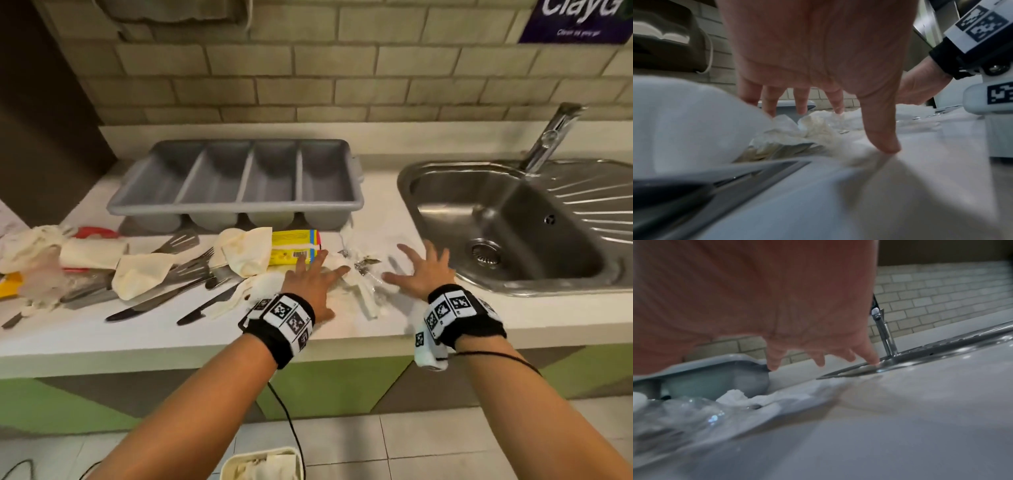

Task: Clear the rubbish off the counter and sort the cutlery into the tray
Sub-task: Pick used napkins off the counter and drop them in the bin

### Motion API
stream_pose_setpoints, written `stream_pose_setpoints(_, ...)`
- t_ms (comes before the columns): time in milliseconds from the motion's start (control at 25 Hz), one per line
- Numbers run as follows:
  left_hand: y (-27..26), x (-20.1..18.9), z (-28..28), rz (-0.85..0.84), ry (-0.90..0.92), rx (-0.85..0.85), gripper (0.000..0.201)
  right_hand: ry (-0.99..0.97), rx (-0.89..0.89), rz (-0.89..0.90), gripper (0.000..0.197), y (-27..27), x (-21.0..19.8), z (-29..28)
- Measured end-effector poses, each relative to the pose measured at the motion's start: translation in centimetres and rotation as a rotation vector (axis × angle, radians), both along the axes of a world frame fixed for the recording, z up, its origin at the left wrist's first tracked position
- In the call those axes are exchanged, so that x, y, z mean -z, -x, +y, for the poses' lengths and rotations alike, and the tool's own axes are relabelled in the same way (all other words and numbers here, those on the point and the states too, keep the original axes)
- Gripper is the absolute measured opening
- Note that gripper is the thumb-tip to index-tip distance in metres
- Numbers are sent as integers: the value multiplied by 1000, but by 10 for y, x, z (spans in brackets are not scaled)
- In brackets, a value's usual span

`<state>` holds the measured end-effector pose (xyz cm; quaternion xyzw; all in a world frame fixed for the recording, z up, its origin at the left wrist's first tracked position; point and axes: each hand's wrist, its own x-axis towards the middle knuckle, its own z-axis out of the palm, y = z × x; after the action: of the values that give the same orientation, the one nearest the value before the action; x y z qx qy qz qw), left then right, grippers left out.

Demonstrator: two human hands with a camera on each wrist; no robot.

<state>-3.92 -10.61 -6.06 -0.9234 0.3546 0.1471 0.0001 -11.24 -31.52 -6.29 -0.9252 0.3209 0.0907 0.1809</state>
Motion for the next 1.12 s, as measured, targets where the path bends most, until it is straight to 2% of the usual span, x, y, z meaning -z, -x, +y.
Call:
stream_pose_setpoints(80,-6,8,-2,23,-62,-24,88,-119,-45,131,88,-10,5,-3)
stream_pose_setpoints(160,-11,13,-1,79,-1,-53,82,-235,-95,124,89,-16,9,1)
stream_pose_setpoints(280,-21,19,2,118,172,-104,72,-160,-157,167,81,-21,12,16)
stream_pose_setpoints(400,-30,18,4,192,267,-137,66,-78,-113,131,70,-25,10,24)
stream_pose_setpoints(560,-38,19,9,185,314,-204,55,-29,-48,127,51,-32,10,25)
stream_pose_setpoints(680,-38,20,11,110,248,-191,44,56,-59,77,35,-34,11,21)
stream_pose_setpoints(800,-36,17,9,66,213,-146,34,84,-66,8,30,-32,7,16)
stream_pose_setpoints(880,-34,12,8,75,378,-228,23,27,-28,-72,26,-30,8,12)
stream_pose_setpoints(960,-38,1,8,50,428,-219,33,-10,-13,-140,24,-26,8,11)
stream_pose_setpoints(1000,-38,-6,7,78,445,-265,41,-17,-19,-166,25,-24,8,10)
stream_pose_setpoints(1120,-45,-23,15,75,701,-425,38,-35,-13,-271,29,-16,3,12)
